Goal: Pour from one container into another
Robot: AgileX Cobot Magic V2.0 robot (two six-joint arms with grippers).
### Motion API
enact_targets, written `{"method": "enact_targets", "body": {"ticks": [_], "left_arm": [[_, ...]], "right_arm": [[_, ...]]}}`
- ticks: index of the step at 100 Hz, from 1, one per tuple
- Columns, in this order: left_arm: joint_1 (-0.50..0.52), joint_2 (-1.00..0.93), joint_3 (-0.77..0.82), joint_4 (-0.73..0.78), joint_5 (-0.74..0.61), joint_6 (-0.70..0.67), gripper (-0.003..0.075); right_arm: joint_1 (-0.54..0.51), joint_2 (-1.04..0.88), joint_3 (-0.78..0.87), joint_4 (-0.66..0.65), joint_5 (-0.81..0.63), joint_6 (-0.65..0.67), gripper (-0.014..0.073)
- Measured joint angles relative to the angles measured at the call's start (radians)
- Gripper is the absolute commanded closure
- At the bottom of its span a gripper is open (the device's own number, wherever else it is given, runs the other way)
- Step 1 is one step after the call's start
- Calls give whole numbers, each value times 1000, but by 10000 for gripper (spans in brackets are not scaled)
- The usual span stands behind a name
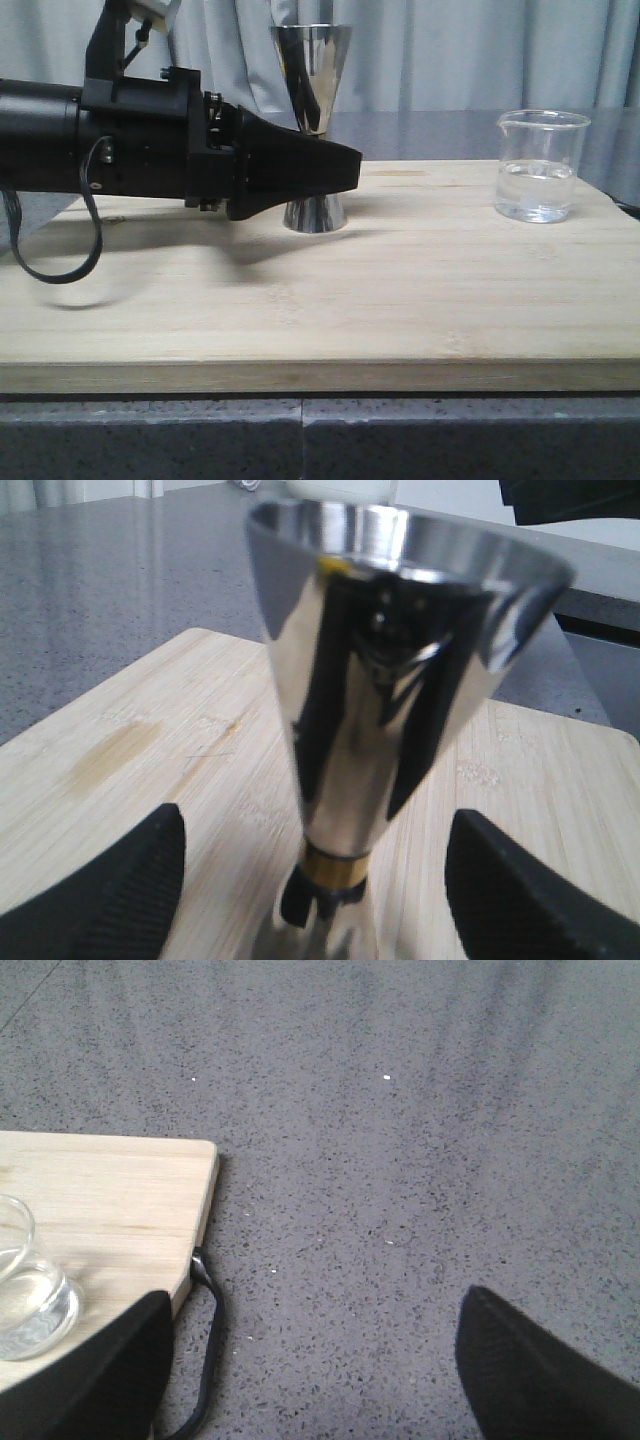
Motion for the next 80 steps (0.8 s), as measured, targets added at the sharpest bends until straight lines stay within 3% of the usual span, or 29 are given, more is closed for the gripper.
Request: {"method": "enact_targets", "body": {"ticks": [23,48,80], "left_arm": [[0,0,0,-2,-14,-2,238],[0,0,0,-2,-20,-2,374],[0,0,0,-2,-20,-2,486]], "right_arm": [[0,0,0,0,0,0,62],[0,0,0,0,0,0,62],[0,0,0,0,0,0,62]]}}
